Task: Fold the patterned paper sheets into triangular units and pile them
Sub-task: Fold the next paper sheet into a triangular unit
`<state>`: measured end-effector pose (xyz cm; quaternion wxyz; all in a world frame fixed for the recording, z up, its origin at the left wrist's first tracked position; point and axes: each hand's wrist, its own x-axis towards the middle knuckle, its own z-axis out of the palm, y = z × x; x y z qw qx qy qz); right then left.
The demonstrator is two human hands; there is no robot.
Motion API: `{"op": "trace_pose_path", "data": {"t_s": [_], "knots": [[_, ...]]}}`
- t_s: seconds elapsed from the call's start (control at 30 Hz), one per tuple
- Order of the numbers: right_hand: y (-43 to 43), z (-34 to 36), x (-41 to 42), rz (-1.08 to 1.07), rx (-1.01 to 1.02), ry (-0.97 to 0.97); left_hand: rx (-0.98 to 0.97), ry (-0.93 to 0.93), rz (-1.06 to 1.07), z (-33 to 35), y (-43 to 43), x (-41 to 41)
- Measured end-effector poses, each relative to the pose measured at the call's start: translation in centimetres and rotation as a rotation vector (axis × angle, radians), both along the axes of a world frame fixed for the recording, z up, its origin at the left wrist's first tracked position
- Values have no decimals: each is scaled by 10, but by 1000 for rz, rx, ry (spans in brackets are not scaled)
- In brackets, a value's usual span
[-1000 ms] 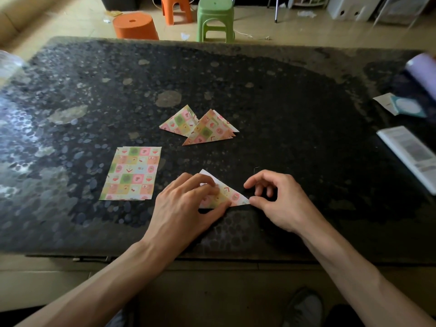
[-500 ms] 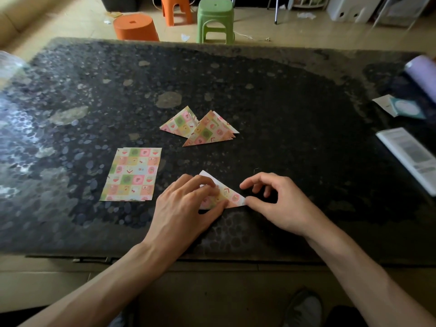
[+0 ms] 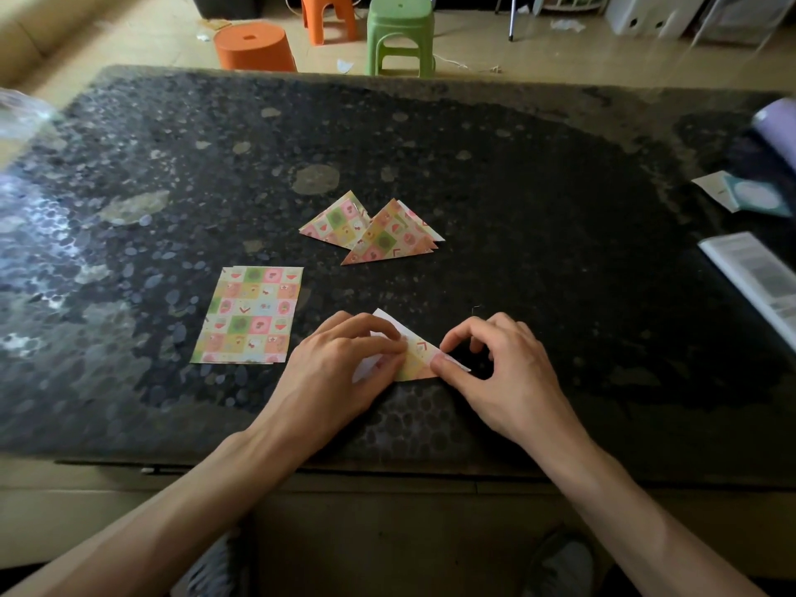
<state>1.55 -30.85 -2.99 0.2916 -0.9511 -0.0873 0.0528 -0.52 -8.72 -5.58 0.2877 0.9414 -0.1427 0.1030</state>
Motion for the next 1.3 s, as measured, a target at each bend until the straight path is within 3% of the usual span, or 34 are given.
{"op": "trace_pose_path", "data": {"t_s": [0.6,1.03,1.3], "knots": [[-11,-2,6,46,77,21,13,-43,-18,-1,2,-4],[-9,-9,3,41,46,-52,-55,30,17,3,-1,1],[-17,-1,7,93,123,55,-36,-18,25,-1,-1,0]]}}
